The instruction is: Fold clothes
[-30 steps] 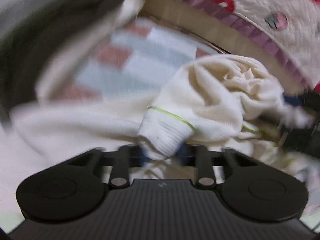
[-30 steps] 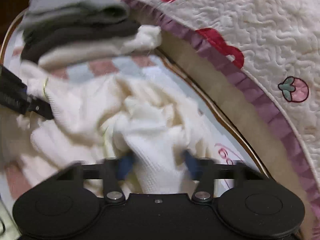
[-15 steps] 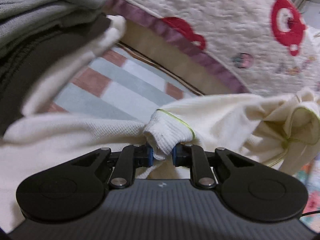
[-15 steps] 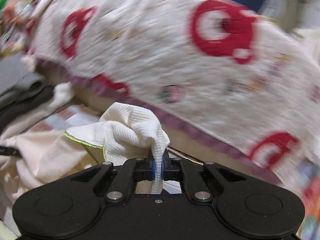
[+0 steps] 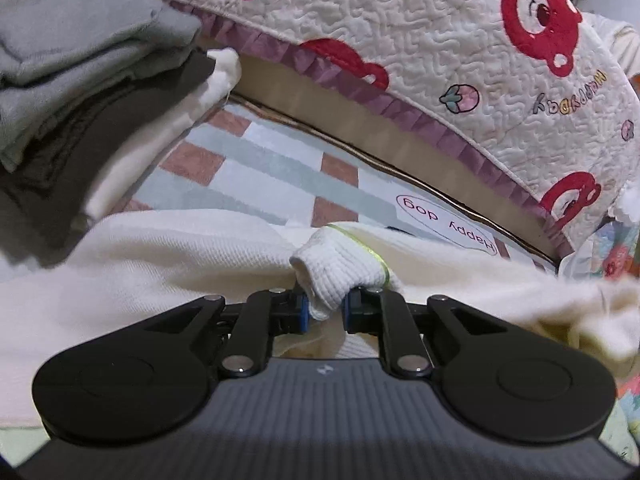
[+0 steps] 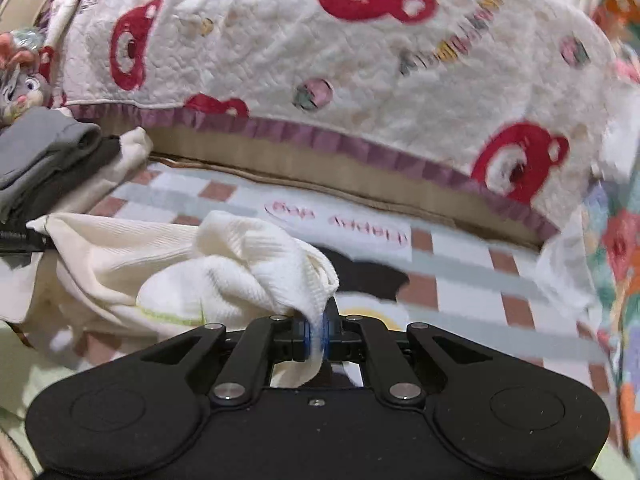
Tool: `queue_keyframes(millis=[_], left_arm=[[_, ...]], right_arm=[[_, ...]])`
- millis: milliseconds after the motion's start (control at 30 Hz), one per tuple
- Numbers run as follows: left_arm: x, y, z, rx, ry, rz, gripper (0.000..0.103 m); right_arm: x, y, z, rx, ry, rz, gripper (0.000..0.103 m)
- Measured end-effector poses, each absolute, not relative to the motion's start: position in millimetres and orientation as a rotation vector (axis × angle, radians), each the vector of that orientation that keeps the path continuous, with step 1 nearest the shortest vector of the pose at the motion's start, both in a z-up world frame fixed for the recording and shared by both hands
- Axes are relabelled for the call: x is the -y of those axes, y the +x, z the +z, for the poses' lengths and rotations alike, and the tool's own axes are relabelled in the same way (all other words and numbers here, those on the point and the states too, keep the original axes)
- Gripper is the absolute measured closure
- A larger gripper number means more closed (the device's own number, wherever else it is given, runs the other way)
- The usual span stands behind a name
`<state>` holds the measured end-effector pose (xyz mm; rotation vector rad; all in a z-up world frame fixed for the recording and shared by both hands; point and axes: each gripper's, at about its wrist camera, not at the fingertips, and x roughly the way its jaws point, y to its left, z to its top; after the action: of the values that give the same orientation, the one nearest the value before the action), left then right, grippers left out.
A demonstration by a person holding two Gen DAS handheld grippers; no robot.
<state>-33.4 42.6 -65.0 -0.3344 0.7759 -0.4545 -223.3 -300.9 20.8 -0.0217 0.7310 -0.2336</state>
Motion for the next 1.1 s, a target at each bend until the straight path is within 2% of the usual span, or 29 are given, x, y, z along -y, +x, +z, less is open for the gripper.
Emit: queue_keyframes(millis=[133, 167, 233, 300, 367, 467, 667, 733, 833, 867, 900, 933, 1000, 1100], left_arm=[[-35, -30, -59, -0.777, -0.333, -0.449, 0.086], [-32, -30, -58, -0.768, -0.323, -0.444, 0.086], [-28, -33, -56, -0.748, -0.286, -0.447, 0.086], [-25, -36, -54, -0.742, -0.251, -0.456, 0.086], [-23, -38, -50, -0.723, -0.263, -0.497, 0.087], [-18, -40, -45, -0.690, -0.268, -0.561, 0.092], [-8, -39, -54, -0.726, -0.233, -0.589, 0.094], [-14, -36, -56, -0.734, -0.254, -0.584, 0.094], [-22, -33, -57, -0.736, -0.272, -0.566, 0.094], [-25, -33, -57, -0.734, -0.276, -0.561, 0.094], [-27, -33, -57, -0.731, -0.280, -0.557, 0.094], [-29, -33, -57, -0.729, -0.285, -0.556, 0.093], [-29, -32, -57, -0.735, -0.285, -0.560, 0.091], [-25, -31, -58, -0.744, -0.269, -0.567, 0.088]], right_arm=[[332, -231, -16, -0.848, 0.061, -0.262, 0.093], [338, -230, -20, -0.905, 0.116, -0.222, 0.087], [346, -235, -13, -0.916, 0.226, -0.137, 0.086], [343, -244, 13, -0.817, 0.252, -0.051, 0.054], [334, -246, 39, -0.737, 0.228, 0.029, 0.043], [303, -215, 40, -0.773, 0.034, 0.090, 0.042], [222, -130, -29, -0.962, -0.365, 0.235, 0.040], [207, -112, -55, -1.013, -0.493, 0.257, 0.040], [208, -89, -71, -0.976, -0.601, 0.191, 0.043], [218, -83, -68, -0.953, -0.554, 0.181, 0.051], [231, -78, -62, -0.933, -0.475, 0.183, 0.086], [245, -74, -54, -0.919, -0.382, 0.190, 0.102], [271, -76, -34, -0.849, -0.259, 0.158, 0.100], [304, -89, -1, -0.719, -0.254, 0.020, 0.100]])
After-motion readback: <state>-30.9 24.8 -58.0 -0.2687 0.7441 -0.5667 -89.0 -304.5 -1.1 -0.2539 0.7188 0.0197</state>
